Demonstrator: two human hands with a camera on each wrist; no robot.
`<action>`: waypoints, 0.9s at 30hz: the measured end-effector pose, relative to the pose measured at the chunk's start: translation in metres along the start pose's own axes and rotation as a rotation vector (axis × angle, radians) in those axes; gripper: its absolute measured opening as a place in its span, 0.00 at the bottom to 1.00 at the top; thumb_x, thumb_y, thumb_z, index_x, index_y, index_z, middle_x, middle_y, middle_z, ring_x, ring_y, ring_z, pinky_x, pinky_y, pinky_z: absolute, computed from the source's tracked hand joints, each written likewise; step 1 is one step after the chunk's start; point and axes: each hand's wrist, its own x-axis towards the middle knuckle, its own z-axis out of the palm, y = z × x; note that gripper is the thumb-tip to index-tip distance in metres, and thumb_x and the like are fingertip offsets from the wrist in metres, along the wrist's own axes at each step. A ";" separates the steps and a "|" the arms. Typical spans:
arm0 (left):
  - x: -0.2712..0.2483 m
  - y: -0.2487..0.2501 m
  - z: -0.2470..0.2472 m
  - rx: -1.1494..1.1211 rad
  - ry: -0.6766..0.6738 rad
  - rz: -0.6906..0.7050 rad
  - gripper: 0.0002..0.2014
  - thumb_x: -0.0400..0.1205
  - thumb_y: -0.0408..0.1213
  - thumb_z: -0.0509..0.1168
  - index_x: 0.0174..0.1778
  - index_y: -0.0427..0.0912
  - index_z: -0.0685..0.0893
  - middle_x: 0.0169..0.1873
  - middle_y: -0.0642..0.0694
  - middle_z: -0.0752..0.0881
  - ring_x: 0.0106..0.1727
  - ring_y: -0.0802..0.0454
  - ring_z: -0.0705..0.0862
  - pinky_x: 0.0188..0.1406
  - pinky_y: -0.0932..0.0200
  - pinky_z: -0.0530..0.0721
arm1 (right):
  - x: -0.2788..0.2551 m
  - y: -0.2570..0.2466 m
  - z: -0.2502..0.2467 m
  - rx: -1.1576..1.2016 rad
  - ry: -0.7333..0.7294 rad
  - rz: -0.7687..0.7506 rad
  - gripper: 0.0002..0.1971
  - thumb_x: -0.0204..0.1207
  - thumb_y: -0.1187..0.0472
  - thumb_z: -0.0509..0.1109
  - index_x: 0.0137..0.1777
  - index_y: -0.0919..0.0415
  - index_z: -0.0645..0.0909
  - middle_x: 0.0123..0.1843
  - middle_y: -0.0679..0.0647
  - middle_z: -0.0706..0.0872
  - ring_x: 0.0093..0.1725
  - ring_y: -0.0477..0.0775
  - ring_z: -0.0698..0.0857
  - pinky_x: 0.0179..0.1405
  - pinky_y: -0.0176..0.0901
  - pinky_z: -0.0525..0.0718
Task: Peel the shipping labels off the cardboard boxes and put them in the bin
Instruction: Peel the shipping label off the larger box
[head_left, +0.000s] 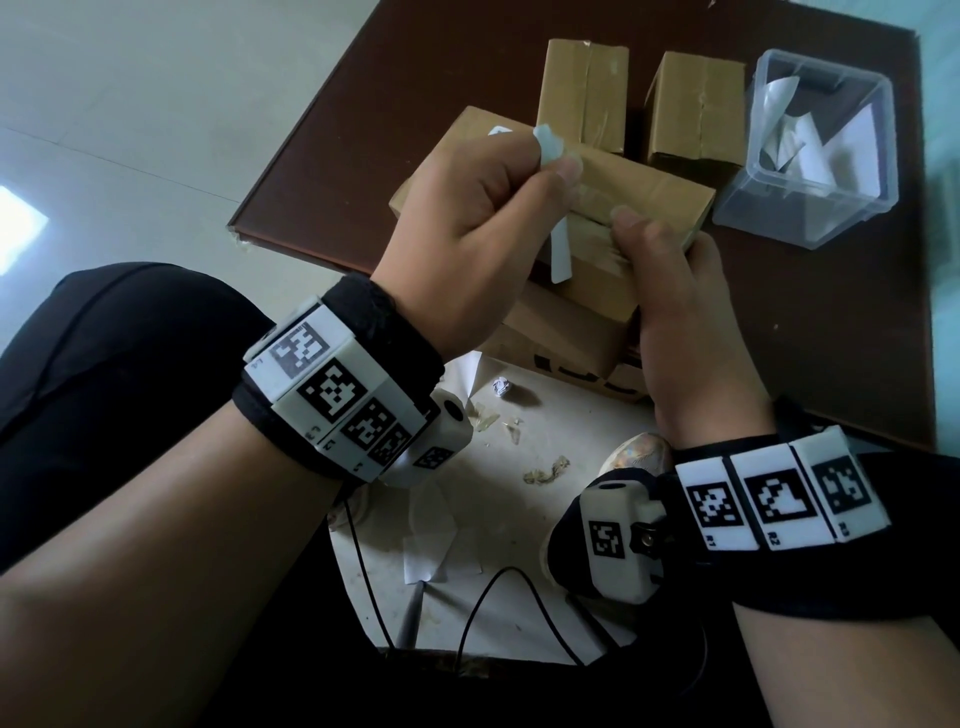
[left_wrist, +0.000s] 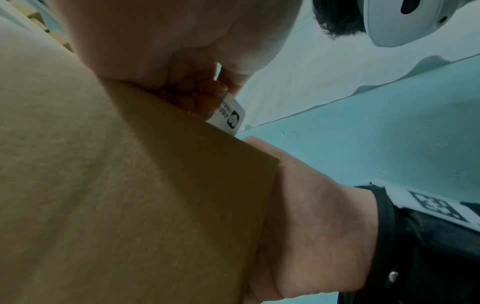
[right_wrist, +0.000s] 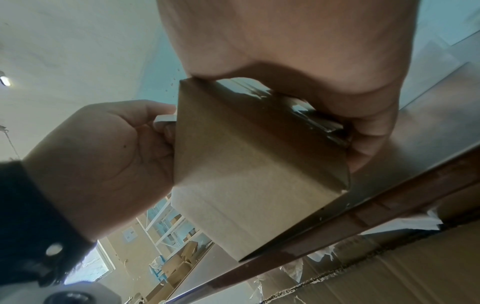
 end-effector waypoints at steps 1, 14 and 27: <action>0.000 0.000 0.000 -0.001 -0.001 0.001 0.20 0.89 0.33 0.60 0.31 0.30 0.74 0.25 0.46 0.68 0.27 0.49 0.67 0.27 0.56 0.67 | 0.000 0.001 0.000 -0.001 0.000 -0.001 0.31 0.72 0.32 0.72 0.71 0.45 0.77 0.61 0.43 0.89 0.59 0.44 0.91 0.69 0.63 0.88; 0.001 -0.001 0.000 -0.023 0.003 -0.007 0.19 0.88 0.33 0.61 0.31 0.32 0.74 0.25 0.48 0.67 0.27 0.51 0.67 0.29 0.56 0.66 | 0.002 0.002 0.000 0.013 -0.011 -0.010 0.37 0.65 0.28 0.72 0.72 0.45 0.76 0.63 0.45 0.89 0.62 0.47 0.91 0.70 0.66 0.88; 0.001 -0.001 0.001 -0.054 -0.002 -0.005 0.20 0.88 0.34 0.60 0.32 0.25 0.75 0.27 0.43 0.69 0.27 0.39 0.68 0.29 0.52 0.67 | 0.003 0.003 0.000 0.004 -0.005 -0.039 0.40 0.66 0.28 0.72 0.75 0.49 0.78 0.64 0.47 0.90 0.62 0.47 0.91 0.71 0.65 0.87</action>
